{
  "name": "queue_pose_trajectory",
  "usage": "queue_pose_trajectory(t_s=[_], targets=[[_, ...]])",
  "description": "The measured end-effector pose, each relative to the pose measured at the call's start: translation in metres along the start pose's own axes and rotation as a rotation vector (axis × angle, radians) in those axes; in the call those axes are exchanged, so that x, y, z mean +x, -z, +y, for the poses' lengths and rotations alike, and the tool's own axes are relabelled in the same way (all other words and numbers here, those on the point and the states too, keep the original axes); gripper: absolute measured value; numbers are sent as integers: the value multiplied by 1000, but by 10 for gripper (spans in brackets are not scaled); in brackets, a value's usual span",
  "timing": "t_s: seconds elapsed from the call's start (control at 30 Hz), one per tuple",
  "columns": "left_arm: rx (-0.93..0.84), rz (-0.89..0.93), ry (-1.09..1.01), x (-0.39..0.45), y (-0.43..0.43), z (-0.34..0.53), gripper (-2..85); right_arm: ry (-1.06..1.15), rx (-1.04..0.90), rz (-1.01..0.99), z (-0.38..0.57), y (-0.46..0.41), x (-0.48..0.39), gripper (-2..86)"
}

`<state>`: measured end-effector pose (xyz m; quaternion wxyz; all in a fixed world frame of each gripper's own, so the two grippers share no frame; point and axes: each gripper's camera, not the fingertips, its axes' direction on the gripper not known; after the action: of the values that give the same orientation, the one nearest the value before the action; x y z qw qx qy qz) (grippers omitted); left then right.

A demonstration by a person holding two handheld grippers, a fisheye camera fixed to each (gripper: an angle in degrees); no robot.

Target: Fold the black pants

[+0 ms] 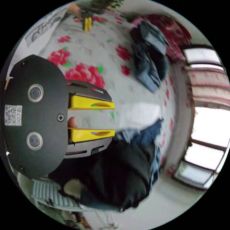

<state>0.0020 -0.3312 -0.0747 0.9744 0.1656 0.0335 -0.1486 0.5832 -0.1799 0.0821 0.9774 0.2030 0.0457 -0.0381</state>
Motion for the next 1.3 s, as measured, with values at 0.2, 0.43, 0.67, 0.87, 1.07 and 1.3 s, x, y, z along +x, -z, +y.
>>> queue_pose_trajectory(t_s=[0.2,0.43,0.67,0.87,1.07,1.3], targets=[[-16,-19,11,9,6,0,78,-217,-111,157,-15,-10,116,68],[58,-17,70,15,17,26,66,-181,-45,-252,36,-4,83,3],[244,206,-29,54,52,89,105,240,-109,-764,101,45,-91,-1],[343,283,-66,62,83,161,147,676,-257,-1294,163,113,-246,1],[269,160,132,35,65,239,137,979,-316,-1031,208,144,-287,21],[283,191,265,20,67,291,125,527,-384,-741,214,93,-184,61]])
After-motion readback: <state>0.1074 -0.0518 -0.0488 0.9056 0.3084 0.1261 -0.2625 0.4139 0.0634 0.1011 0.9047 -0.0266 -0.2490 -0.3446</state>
